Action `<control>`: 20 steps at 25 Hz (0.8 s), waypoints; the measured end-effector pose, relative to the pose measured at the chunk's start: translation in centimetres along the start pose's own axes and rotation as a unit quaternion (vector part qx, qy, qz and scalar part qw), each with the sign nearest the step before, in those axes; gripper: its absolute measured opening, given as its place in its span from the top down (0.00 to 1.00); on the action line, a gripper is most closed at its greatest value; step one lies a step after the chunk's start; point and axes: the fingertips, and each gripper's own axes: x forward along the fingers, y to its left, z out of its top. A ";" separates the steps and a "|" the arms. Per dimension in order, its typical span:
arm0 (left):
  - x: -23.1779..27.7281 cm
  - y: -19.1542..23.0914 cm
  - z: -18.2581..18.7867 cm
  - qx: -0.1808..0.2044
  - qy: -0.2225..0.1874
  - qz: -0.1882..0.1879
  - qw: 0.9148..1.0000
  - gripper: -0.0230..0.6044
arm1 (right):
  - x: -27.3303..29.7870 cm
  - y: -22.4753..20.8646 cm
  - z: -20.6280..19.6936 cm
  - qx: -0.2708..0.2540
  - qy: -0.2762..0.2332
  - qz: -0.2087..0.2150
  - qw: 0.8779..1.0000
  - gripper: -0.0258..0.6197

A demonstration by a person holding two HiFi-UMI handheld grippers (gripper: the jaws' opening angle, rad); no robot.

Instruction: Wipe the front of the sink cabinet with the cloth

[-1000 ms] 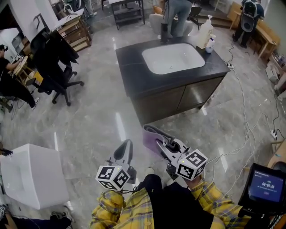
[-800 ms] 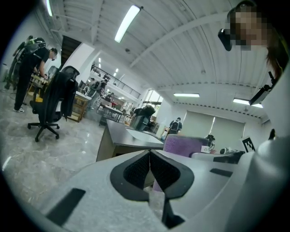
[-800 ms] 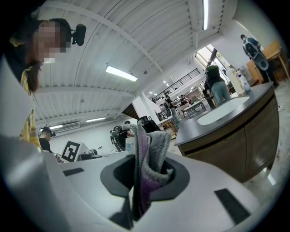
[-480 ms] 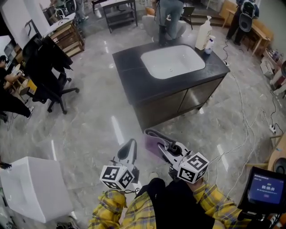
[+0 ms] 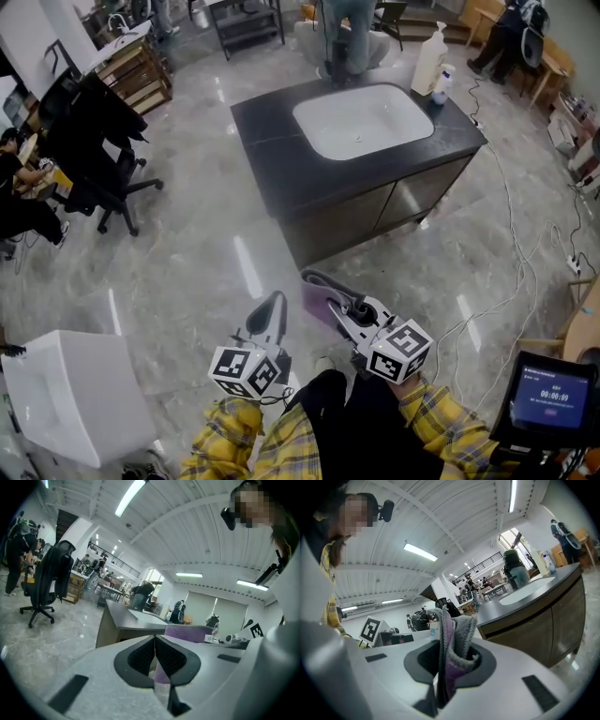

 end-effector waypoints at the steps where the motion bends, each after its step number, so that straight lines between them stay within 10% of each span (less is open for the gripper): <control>1: 0.2 0.1 -0.1 0.003 -0.002 0.004 1.000 0.95 | 0.1 -0.3 -0.1 0.004 0.001 0.001 1.000 0.89; 20: 8.5 -1.1 -2.5 0.000 -0.075 0.127 0.989 0.95 | -0.7 -9.7 -0.2 -0.023 0.050 0.062 0.997 0.89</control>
